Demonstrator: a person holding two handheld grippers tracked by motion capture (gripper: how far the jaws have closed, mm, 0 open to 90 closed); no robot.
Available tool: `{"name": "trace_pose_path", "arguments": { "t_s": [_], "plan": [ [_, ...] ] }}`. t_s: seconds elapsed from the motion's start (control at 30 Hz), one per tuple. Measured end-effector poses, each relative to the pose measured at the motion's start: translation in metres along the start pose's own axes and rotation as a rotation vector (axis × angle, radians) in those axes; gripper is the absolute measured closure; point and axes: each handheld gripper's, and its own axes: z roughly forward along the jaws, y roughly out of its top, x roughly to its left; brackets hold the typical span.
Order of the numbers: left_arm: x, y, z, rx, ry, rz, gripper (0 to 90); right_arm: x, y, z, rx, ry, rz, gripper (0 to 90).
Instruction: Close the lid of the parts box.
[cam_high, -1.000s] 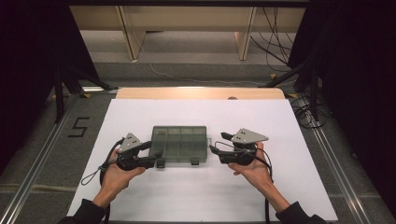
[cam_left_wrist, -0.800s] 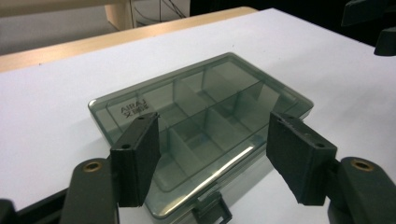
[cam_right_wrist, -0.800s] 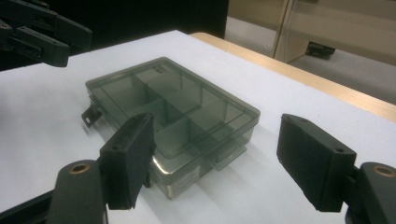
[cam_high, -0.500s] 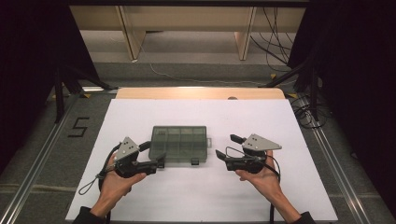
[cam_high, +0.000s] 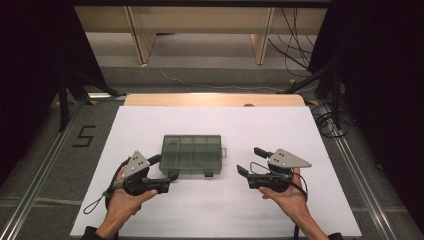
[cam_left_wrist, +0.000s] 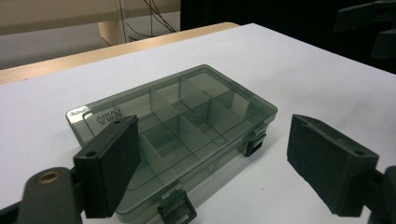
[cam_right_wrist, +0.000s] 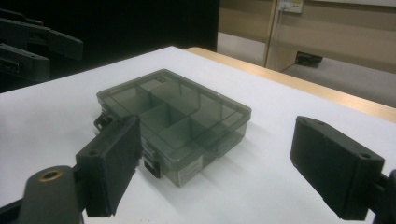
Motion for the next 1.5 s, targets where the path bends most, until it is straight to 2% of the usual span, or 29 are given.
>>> {"name": "trace_pose_path", "arguments": {
  "t_s": [0.1, 0.17, 0.2, 0.33, 0.37, 0.4, 0.47, 0.53, 0.6, 0.67, 0.7, 0.73, 0.8, 0.93, 0.97, 1.07, 1.17, 1.23, 1.37, 1.47, 1.5],
  "plan": [
    [-0.001, -0.001, -0.003, -0.007, 0.005, 0.001, 16.9, 0.001, -0.001, -0.006, 0.007, -0.003, 0.0, 17.0],
    [-0.002, -0.001, -0.004, -0.012, 0.001, -0.012, 16.9, 0.002, -0.003, -0.007, -0.011, 0.004, 0.011, 16.8],
    [-0.002, -0.001, -0.005, -0.008, -0.001, 0.005, 16.9, 0.002, -0.004, -0.009, -0.002, -0.003, 0.007, 16.7],
    [-0.003, -0.002, -0.006, -0.011, 0.002, 0.008, 16.9, 0.004, -0.006, -0.012, -0.014, 0.003, 0.016, 16.3],
    [-0.004, -0.002, -0.006, -0.012, -0.001, 0.005, 16.9, 0.003, -0.006, -0.013, -0.014, -0.014, -0.005, 16.3],
    [-0.004, -0.003, -0.007, -0.015, 0.0, 0.014, 16.9, 0.005, -0.006, -0.014, -0.005, -0.003, 0.01, 16.3],
    [-0.005, -0.003, -0.008, -0.018, 0.0, 0.004, 16.9, 0.007, -0.007, -0.016, 0.002, -0.003, 0.015, 16.3],
    [-0.005, -0.003, -0.009, -0.019, -0.001, 0.013, 16.9, 0.009, -0.008, -0.016, -0.021, 0.006, 0.014, 16.3],
    [-0.006, -0.004, -0.01, -0.019, -0.001, 0.005, 16.9, 0.01, -0.009, -0.018, -0.003, 0.009, 0.011, 16.3],
    [-0.007, -0.004, -0.011, -0.019, -0.003, 0.016, 16.9, 0.012, -0.009, -0.02, 0.006, 0.007, 0.011, 16.3],
    [-0.007, -0.005, -0.011, -0.019, -0.002, 0.016, 16.9, 0.011, -0.01, -0.02, 0.004, 0.016, 0.004, 16.3],
    [-0.008, -0.005, -0.011, -0.029, -0.01, 0.011, 16.9, 0.012, -0.01, -0.021, -0.005, 0.0, 0.005, 16.3],
    [-0.009, -0.005, -0.012, -0.023, -0.007, 0.017, 16.9, 0.012, -0.012, -0.021, -0.012, -0.003, 0.006, 16.3],
    [-0.009, -0.006, -0.014, -0.014, -0.011, 0.027, 16.9, 0.013, -0.014, -0.023, 0.008, 0.0, 0.014, 16.3],
    [-0.011, -0.006, -0.013, -0.026, -0.009, 0.012, 16.9, 0.013, -0.015, -0.023, -0.002, -0.007, 0.012, 16.3],
    [-0.012, -0.006, -0.015, -0.023, -0.013, 0.017, 16.9, 0.014, -0.015, -0.024, -0.009, 0.005, 0.018, 16.3],
    [-0.015, -0.007, -0.014, -0.039, -0.017, -0.006, 16.9, 0.015, -0.016, -0.027, 0.015, 0.011, 0.017, 16.3],
    [-0.015, -0.007, -0.015, -0.039, -0.018, 0.003, 16.9, 0.015, -0.017, -0.027, -0.004, 0.005, 0.014, 16.2],
    [-0.015, -0.008, -0.017, -0.042, -0.014, 0.0, 16.9, 0.016, -0.017, -0.03, 0.011, 0.002, 0.014, 16.1],
    [-0.016, -0.008, -0.017, -0.046, -0.015, -0.009, 16.9, 0.016, -0.018, -0.033, -0.003, -0.004, 0.015, 16.0],
    [-0.016, -0.008, -0.018, -0.045, -0.015, 0.002, 16.9, 0.017, -0.018, -0.034, -0.003, 0.001, 0.02, 16.0]
  ]
}}
